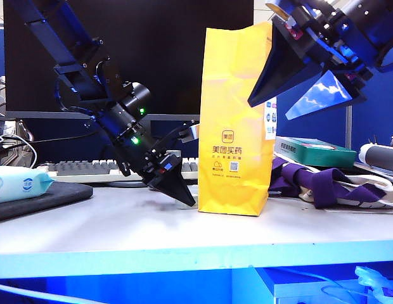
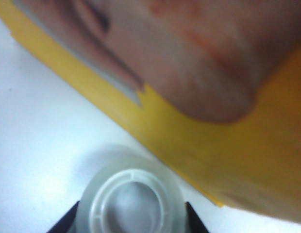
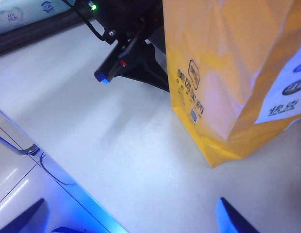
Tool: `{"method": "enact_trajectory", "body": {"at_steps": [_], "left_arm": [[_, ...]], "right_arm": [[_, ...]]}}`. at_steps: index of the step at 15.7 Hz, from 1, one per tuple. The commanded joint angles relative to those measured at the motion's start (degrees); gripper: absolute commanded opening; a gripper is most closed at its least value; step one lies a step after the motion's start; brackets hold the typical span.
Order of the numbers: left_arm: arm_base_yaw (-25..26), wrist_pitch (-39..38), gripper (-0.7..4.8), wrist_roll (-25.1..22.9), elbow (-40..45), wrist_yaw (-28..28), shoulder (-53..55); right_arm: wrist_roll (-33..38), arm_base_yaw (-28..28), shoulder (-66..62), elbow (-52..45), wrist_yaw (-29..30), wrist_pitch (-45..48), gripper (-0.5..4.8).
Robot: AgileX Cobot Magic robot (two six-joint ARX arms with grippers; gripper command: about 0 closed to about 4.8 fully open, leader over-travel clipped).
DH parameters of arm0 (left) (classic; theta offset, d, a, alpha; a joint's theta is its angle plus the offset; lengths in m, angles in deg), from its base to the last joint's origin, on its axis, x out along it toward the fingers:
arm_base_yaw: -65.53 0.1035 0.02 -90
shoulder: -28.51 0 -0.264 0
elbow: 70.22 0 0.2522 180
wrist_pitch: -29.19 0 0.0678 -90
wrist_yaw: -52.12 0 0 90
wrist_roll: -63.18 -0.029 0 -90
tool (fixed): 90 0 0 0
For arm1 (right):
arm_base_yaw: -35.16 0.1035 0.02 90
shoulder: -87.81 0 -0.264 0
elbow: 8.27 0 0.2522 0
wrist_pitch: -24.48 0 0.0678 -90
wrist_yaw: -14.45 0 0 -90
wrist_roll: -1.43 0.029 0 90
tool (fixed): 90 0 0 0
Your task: Pick up the transparent tape and throw it into the yellow paper bag.
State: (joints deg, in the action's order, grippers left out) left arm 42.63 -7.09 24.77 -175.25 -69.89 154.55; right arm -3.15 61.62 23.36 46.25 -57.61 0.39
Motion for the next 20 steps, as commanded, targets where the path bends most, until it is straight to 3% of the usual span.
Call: {"method": "enact_trajectory", "body": {"at_steps": [1, 7, 11, 15, 18, 19, 20], "left_arm": [[-0.2, 0.9, 2.01, 3.1, -1.3, -0.2, -0.1], [1.2, -5.9, 2.02, 3.5, -8.2, 9.7, -1.2], [3.7, -10.0, 2.09, 4.5, -8.3, 13.8, -9.0], [4.0, -13.9, 2.1, 4.6, -8.4, 13.2, -19.6], [4.0, -16.8, 2.1, 5.1, -8.5, 9.9, -27.7], [3.9, -17.2, 2.11, 5.1, -8.5, 7.9, -30.8], [3.5, -17.3, 2.1, 5.0, -8.6, 1.0, -33.9]], "right_arm": [[-0.1, 0.0, 0.1, 0.3, 0.0, 1.0, 4.58], [0.1, 0.0, 0.1, 0.3, 0.2, 0.9, 4.58], [0.1, 0.0, 0.1, 0.3, 0.2, 2.2, 4.58], [0.1, 0.0, 0.2, 1.7, 0.4, 7.1, 4.58], [0.0, 0.0, 0.2, 8.2, 0.4, 6.9, 4.58], [0.0, 0.0, 0.2, 11.7, 0.4, 5.3, 4.58], [-0.7, 0.0, 0.2, 16.2, 0.4, 2.4, 4.58]]}}
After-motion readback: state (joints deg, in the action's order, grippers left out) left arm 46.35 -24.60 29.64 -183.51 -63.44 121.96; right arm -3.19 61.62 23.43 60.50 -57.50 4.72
